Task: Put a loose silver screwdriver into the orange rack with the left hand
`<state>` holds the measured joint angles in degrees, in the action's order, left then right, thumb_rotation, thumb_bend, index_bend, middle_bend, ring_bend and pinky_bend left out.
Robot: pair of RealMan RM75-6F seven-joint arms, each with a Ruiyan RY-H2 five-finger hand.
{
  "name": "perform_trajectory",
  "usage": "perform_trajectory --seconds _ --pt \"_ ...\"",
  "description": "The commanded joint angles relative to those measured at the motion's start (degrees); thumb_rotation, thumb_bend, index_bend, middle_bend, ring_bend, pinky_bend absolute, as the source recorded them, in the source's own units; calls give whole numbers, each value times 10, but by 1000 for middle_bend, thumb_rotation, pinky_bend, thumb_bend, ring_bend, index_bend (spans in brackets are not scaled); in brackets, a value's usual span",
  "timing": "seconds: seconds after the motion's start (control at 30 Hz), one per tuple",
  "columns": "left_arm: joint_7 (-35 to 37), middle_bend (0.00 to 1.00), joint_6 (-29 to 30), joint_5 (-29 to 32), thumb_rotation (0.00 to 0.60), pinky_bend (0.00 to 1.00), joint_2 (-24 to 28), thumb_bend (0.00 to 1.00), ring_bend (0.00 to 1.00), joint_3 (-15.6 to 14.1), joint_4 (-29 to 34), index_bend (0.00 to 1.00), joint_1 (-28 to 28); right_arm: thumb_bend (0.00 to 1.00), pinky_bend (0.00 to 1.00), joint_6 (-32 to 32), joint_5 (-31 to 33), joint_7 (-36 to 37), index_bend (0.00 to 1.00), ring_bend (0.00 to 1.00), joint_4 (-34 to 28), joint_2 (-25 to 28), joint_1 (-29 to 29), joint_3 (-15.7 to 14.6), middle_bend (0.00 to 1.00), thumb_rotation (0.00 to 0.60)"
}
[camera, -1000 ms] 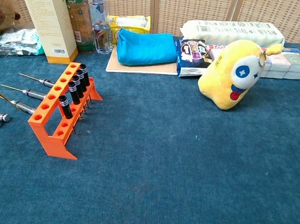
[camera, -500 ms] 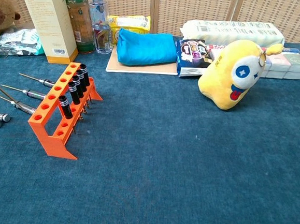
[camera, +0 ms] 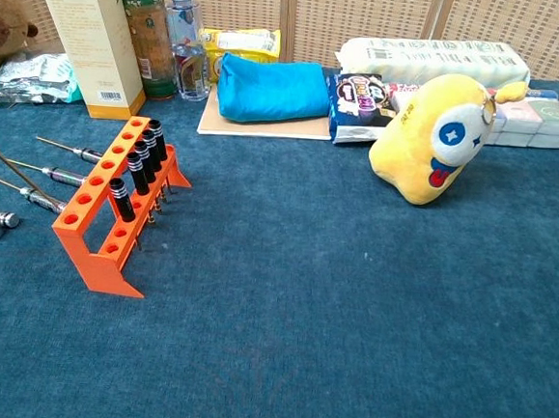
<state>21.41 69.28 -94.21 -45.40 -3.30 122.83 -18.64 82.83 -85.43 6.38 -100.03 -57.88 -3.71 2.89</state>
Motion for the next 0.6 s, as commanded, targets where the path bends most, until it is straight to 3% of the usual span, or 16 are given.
perform_trajectory --seconds 0.03,0.6 --pt "-4 1000 -3 2 600 1000 -2 424 1000 1 3 492 -1 18 0 0 0 2 90 0 0 1 0 0 0 600" --pt "0 1000 2 -5 600 1000 9 423 1000 3 12 492 4 18 0 2 -1 6 90 0 0 4 1 0 0 600"
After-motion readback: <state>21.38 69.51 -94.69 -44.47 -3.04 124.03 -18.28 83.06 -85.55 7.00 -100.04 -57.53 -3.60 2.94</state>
